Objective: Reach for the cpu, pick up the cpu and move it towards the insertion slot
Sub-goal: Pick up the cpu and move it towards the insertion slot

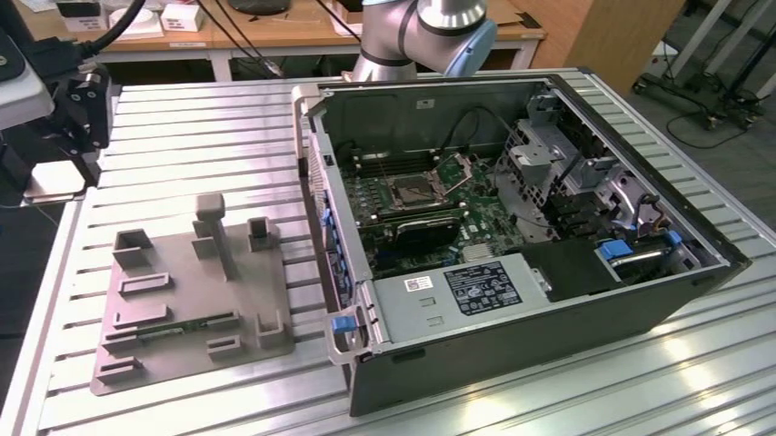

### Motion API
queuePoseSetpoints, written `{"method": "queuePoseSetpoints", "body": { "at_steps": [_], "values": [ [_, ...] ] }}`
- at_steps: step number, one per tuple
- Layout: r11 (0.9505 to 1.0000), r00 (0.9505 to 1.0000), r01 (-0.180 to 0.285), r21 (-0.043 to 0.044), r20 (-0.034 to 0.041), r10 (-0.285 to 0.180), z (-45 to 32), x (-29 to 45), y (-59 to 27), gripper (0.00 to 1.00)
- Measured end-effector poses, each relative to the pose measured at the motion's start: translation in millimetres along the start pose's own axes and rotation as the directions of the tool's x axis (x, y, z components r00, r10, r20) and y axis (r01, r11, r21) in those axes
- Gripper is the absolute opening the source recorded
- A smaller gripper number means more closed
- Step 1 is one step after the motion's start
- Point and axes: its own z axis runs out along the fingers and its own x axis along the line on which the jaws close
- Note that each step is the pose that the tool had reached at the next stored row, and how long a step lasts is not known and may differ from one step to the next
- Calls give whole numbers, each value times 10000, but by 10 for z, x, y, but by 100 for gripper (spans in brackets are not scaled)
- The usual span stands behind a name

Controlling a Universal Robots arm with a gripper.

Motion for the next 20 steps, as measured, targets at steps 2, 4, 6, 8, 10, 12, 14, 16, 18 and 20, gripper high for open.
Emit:
{"method": "queuePoseSetpoints", "body": {
  "at_steps": [2,4,6,8,10,12,14,16,18,20],
  "values": [
    [10000,10000,0,0,0,0,-11,0,1,54],
    [10000,10000,0,0,0,0,-23,0,2,54],
    [10000,10000,0,0,1,0,-33,0,2,54],
    [10000,10000,0,0,0,0,-43,0,3,54],
    [10000,10000,0,1,0,0,-53,0,4,54],
    [10000,10000,0,0,0,0,-61,0,5,54],
    [10000,10000,0,0,0,0,-70,0,5,54],
    [10000,10000,0,0,0,0,-77,0,6,54],
    [10000,10000,0,0,0,0,-87,0,7,54],
    [10000,10000,0,-1,0,0,-98,0,8,54]
  ]
}}
